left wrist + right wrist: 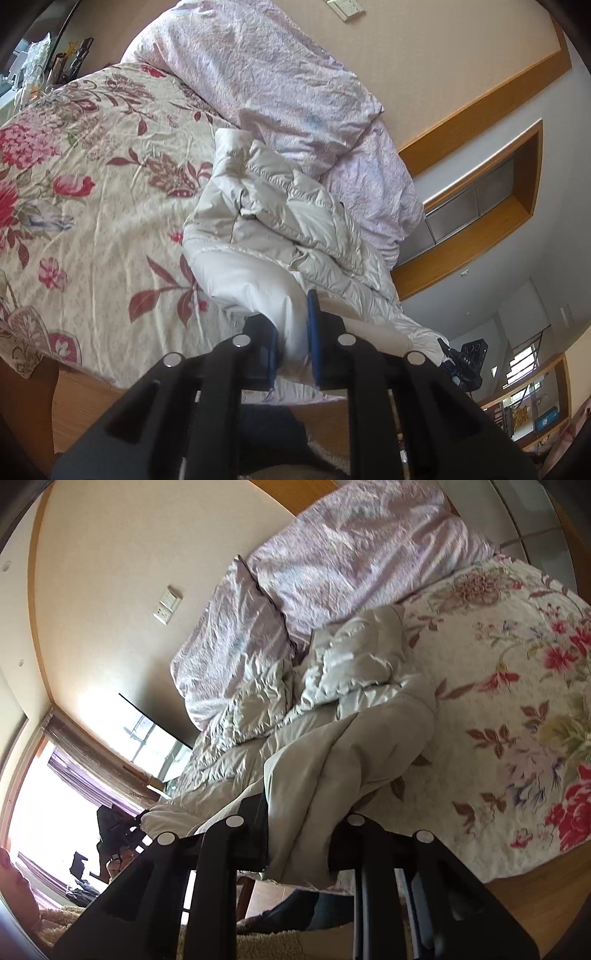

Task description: Fold large clothes

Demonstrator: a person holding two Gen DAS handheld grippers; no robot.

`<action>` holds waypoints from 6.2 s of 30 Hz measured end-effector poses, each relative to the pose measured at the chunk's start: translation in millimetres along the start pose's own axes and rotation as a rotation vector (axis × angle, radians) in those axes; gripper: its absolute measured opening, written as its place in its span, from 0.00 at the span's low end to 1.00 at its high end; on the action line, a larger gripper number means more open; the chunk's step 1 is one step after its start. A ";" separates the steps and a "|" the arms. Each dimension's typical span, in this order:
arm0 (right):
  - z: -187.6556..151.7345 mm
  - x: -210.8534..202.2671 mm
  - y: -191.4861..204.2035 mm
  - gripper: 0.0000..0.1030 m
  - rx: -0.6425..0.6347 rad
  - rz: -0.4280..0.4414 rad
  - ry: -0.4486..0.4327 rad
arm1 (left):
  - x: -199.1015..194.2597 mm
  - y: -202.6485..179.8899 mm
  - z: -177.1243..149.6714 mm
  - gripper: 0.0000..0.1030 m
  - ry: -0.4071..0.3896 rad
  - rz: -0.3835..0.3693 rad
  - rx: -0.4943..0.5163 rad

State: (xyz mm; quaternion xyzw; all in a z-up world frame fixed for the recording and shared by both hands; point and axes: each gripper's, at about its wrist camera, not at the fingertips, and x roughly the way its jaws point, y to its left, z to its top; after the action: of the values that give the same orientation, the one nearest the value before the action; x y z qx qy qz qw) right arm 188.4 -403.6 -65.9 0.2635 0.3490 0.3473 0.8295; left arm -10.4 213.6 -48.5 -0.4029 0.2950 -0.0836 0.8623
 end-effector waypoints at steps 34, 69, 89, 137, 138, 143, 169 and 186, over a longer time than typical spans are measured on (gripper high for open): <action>193.2 180.5 5.2 0.22 0.091 -0.290 -0.379 | 177.2 -36.4 237.6 0.12 -0.261 0.168 0.131; 142.4 291.0 95.9 0.84 -0.538 -0.625 -0.111 | 256.8 -96.3 163.0 0.88 -0.197 0.431 0.555; 146.0 369.1 37.1 0.89 -0.416 -0.790 0.019 | 362.8 -47.2 190.9 0.94 -0.118 0.722 0.477; 195.6 334.5 -57.9 0.99 -0.200 -0.845 0.067 | 359.8 37.3 252.7 0.98 -0.026 0.723 0.152; 196.5 334.0 -65.9 0.99 -0.198 -0.844 0.069 | 359.7 40.0 253.1 0.98 -0.023 0.714 0.140; 197.3 336.0 -71.7 0.99 -0.191 -0.841 0.069 | 355.5 50.1 256.4 0.98 -0.028 0.695 0.118; 190.9 296.2 -101.2 0.99 -0.137 -0.746 -0.010 | 298.4 88.8 247.2 0.98 -0.107 0.643 0.020; 111.3 154.2 -69.6 0.93 0.298 -0.578 -0.144 | 154.8 41.0 164.1 0.96 -0.136 0.428 -0.059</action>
State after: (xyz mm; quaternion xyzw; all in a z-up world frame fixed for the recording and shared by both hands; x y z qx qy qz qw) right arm 380.0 -351.3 -105.5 0.2958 0.3967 0.0230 0.8687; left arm 206.0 287.5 -65.0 -0.3609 0.3170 0.1372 0.8663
